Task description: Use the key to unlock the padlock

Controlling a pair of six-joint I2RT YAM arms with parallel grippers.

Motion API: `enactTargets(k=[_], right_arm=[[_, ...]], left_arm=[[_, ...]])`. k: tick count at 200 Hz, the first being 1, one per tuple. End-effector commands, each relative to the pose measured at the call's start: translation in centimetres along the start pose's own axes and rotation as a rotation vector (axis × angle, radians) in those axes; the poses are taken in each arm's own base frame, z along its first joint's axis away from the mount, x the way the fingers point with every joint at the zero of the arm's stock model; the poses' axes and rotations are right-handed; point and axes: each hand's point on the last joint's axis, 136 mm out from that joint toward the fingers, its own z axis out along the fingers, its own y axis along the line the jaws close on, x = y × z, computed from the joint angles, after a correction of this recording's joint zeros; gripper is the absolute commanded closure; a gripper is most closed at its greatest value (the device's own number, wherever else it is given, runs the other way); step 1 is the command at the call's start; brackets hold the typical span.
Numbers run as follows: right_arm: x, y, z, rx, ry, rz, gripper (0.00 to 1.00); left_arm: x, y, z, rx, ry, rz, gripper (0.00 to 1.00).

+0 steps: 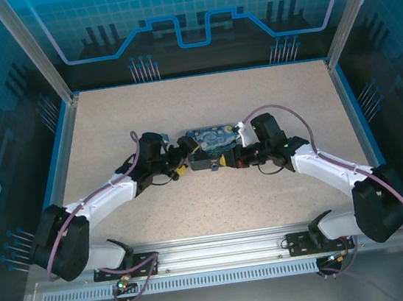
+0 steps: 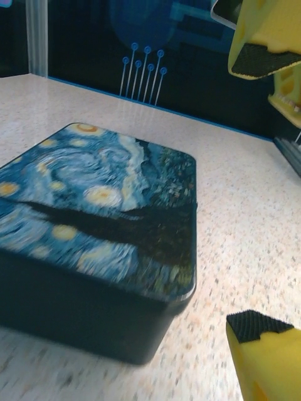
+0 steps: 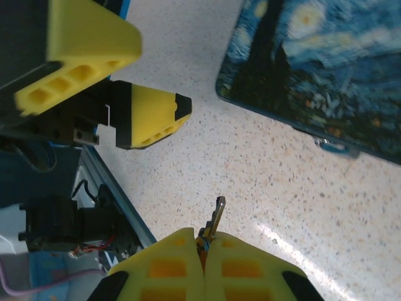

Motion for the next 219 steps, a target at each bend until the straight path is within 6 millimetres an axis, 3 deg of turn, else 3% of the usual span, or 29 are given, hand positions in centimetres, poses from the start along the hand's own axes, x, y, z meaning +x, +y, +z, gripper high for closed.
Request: enactTargets(k=[1,19,71,109,170,219], right_arm=[[-1.7,-0.2,-0.5,0.005,-0.119,0.096,1.0],[-2.3,0.3,-0.6,-0.025,-0.145,0.084,1.0],[-2.4,-0.7,0.7,0.022,-0.081,0.021,1.0],[-1.3,1.5,1.4,-0.114,0.001,-0.135,1.0],[1.6,5.3,-0.3,-0.413,0.116,-0.342,1.0],[1.4,5.0,0.2,-0.41,0.163,-0.326,1.0]], left_arm=[[0.1,-3.3,0.7,0.104,-0.018,0.009,0.07],[0.5,-3.2,1.3,0.104,-0.001,0.012,0.1],[0.3,-2.6,1.6,0.079,-0.011,0.016,0.08],[0.2,-2.9,1.8,0.081,-0.006,0.01,0.09],[1.5,-3.1,1.7,0.088,0.063,0.059,0.26],[1.9,-3.8,1.5,0.129,0.088,0.074,0.34]])
